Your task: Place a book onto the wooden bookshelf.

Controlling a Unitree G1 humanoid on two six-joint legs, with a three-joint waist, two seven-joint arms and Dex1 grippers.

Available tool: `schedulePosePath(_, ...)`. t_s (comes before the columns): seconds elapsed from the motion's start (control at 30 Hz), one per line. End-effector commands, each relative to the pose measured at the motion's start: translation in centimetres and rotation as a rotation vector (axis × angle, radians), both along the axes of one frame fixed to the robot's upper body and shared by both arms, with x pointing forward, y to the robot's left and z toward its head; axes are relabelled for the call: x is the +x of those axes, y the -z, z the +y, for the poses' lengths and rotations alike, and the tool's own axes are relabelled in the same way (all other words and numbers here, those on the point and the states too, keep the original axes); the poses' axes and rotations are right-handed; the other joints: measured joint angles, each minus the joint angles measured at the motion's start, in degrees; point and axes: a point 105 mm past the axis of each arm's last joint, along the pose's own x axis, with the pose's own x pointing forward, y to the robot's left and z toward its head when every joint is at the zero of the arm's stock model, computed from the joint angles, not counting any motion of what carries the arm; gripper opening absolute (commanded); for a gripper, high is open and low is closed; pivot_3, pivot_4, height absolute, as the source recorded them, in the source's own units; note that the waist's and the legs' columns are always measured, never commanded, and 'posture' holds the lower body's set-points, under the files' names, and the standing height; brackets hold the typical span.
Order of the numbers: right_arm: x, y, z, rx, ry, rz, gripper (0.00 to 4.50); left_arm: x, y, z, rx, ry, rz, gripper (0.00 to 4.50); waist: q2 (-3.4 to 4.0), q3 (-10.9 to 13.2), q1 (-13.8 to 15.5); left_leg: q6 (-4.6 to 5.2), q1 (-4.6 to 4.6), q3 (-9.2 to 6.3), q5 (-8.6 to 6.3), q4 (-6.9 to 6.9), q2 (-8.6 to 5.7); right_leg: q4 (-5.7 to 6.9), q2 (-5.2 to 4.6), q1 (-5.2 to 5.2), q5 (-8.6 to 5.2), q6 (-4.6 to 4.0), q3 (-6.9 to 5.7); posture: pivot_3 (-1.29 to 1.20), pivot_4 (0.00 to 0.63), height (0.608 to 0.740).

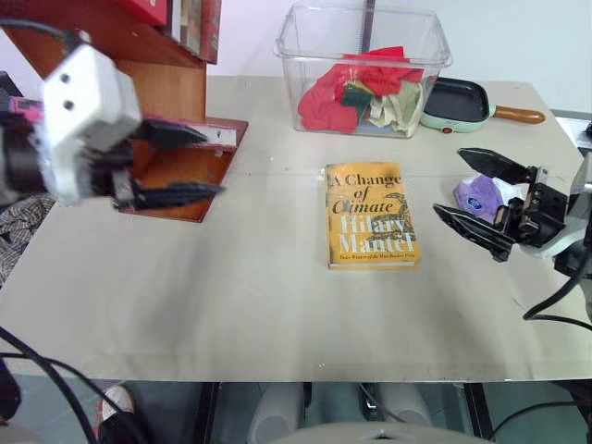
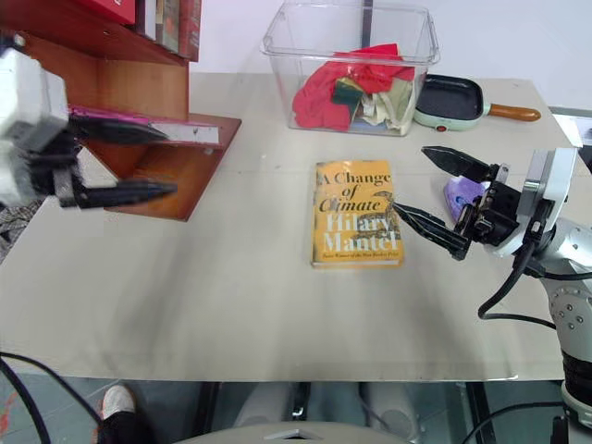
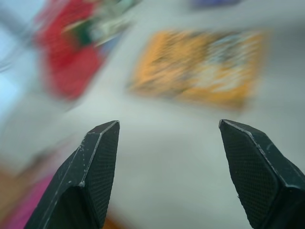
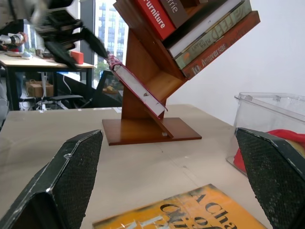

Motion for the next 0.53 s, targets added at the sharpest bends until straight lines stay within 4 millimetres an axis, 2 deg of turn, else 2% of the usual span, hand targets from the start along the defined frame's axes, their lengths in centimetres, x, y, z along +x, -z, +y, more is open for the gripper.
schedulePosePath(0.03, -0.1, 0.9, -2.1, -0.068, 0.101, 0.02, 4.5, 0.1, 0.8, -3.3, -0.252, 0.05, -0.004, 3.41, 0.01, 0.0, 0.6, 0.0, -0.01, -0.01, 0.0, 0.08, -0.01, 0.02, -0.01, 0.05, 0.01, 0.0, -0.04, 0.0, 0.15, 0.74)
schedulePosePath(0.07, -0.2, 1.4, -2.4, -0.083, 0.115, 0.035, 4.5, 0.3, 1.0, -3.8, -0.311, 0.053, 0.002, 3.41, -0.03, 0.0, 0.9, 0.0, 0.01, -0.01, 0.0, 0.11, -0.01, 0.04, -0.01, 0.09, 0.01, -0.01, -0.07, 0.0, 0.15, 0.74)
schedulePosePath(0.1, -0.1, 2.1, -3.2, -0.109, 0.155, 0.059, 4.5, 0.6, 2.1, -4.2, -0.349, 0.039, 0.04, 3.41, -0.12, 0.0, 1.0, 0.0, -0.02, -0.04, 0.0, 0.2, 0.01, 0.05, -0.01, 0.12, 0.02, -0.01, -0.1, 0.0, 0.15, 0.74)
schedulePosePath(0.2, -0.7, 4.4, -5.7, -0.188, 0.26, 0.144, 4.5, 1.2, 6.6, -4.6, -0.404, -0.042, 0.119, 3.41, -0.01, -0.1, 1.0, -0.01, 0.01, -0.1, 0.0, 0.26, 0.01, 0.1, -0.06, 0.11, 0.02, -0.02, 0.01, 0.0, 0.15, 0.74)
schedulePosePath(0.27, -1.7, 6.3, -7.2, -0.242, 0.321, 0.21, 4.5, 1.2, 10.1, -3.8, -0.384, -0.118, 0.147, 3.41, -0.03, 0.0, 0.9, 0.01, 0.07, 0.05, -0.02, 0.14, -0.01, 0.01, -0.07, 0.11, 0.02, -0.02, 0.21, 0.0, 0.15, 0.74)
schedulePosePath(0.37, -2.7, 8.8, -8.9, -0.309, 0.402, 0.28, 4.5, 1.0, 14.3, -1.5, -0.367, -0.24, 0.199, 3.41, 0.09, -0.2, 1.1, 0.01, 0.08, 0.06, -0.02, 0.03, 0.03, -0.15, -0.01, 0.08, 0.02, -0.04, 0.23, 0.0, 0.15, 0.74)
schedulePosePath(0.53, -3.1, 11.2, -10.2, -0.327, 0.487, 0.322, 4.5, 0.6, 17.2, 0.9, -0.316, -0.305, 0.219, 3.41, 0.08, -0.2, 1.3, 0.02, 0.21, 0.13, -0.01, -0.02, 0.08, -0.27, -0.02, 0.26, -0.13, -0.24, 0.18, 0.0, 0.15, 0.74)
